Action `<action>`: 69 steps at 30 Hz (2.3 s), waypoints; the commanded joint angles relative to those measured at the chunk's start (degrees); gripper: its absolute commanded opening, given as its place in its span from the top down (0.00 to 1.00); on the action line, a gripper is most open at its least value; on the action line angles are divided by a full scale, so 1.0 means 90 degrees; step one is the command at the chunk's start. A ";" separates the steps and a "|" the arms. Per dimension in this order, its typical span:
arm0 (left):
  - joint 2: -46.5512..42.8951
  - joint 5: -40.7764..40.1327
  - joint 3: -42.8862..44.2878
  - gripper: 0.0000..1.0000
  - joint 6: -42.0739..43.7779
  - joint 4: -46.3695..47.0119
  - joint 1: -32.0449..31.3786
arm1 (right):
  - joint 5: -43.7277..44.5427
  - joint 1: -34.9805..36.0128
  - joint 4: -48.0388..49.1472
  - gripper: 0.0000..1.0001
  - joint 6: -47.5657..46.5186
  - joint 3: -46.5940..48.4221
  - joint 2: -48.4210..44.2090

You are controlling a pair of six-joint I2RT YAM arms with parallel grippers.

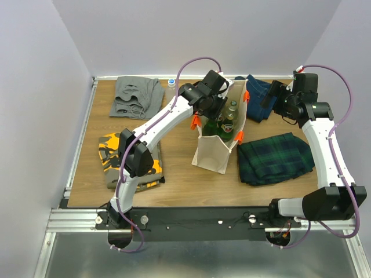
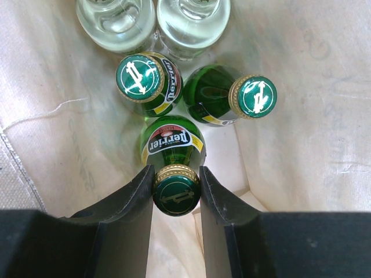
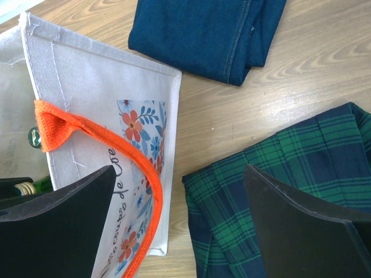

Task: Take the beverage out of the canvas bag
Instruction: Take out the drink from the canvas bag.

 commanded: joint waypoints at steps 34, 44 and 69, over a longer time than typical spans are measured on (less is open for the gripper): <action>-0.0887 0.0395 0.1405 1.00 0.0285 -0.0099 -0.0008 | -0.0068 -0.0006 -0.0132 0.00 0.0004 0.0276 -0.0288; -0.1122 0.0522 0.1542 1.00 0.0207 -0.0089 -0.0008 | -0.0156 -0.0006 -0.0142 0.00 0.0043 0.0266 -0.0298; -0.1688 0.0386 0.1689 1.00 0.0217 0.0282 0.0002 | -0.0156 -0.0006 -0.0083 0.00 0.0072 0.0227 -0.0210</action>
